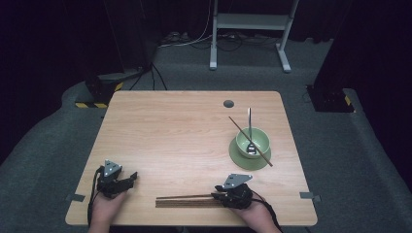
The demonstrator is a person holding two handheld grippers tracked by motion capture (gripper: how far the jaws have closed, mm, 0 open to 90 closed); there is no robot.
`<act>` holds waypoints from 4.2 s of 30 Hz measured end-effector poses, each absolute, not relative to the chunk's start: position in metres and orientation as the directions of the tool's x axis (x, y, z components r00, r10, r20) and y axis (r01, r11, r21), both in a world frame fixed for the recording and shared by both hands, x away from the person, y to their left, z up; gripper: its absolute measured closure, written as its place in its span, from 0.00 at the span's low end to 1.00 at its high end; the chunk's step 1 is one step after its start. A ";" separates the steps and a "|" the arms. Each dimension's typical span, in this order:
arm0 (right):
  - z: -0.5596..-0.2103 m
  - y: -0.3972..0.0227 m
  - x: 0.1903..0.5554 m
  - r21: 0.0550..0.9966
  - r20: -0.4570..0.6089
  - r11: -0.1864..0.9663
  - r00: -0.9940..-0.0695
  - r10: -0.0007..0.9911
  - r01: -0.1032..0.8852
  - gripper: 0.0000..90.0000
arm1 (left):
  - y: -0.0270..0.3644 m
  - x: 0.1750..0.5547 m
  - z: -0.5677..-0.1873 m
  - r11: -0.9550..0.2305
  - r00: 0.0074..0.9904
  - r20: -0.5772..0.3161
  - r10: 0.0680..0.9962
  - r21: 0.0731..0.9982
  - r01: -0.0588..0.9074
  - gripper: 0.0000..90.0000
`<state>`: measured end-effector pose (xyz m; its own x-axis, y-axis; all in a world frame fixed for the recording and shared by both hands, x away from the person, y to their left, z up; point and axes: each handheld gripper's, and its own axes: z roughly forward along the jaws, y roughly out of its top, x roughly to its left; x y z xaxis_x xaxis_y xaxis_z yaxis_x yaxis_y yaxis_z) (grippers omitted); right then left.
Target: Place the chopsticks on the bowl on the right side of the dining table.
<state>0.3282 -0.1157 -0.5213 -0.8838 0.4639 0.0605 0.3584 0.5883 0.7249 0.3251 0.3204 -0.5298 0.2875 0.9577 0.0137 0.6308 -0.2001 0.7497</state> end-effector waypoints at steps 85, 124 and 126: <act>-0.493 -0.149 0.331 0.813 -0.060 0.502 -0.816 0.575 0.294 0.94 | 0.321 0.325 -0.530 -0.197 0.286 0.011 0.958 0.750 0.632 0.35; -0.467 -0.201 0.339 0.872 -0.067 0.382 -0.697 0.714 0.307 0.94 | 0.320 0.325 -0.530 -0.200 0.287 0.014 0.958 0.751 0.629 0.35; -0.466 -0.204 0.340 0.874 -0.060 0.372 -0.690 0.721 0.313 0.94 | 0.321 0.325 -0.530 -0.198 0.287 0.011 0.958 0.749 0.632 0.35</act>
<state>0.3401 -0.2042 -0.4665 -0.6904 0.7209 -0.0602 0.3127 0.3725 0.8738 0.3248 0.3207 -0.5298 0.2875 0.9577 0.0107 0.6317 -0.1980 0.7495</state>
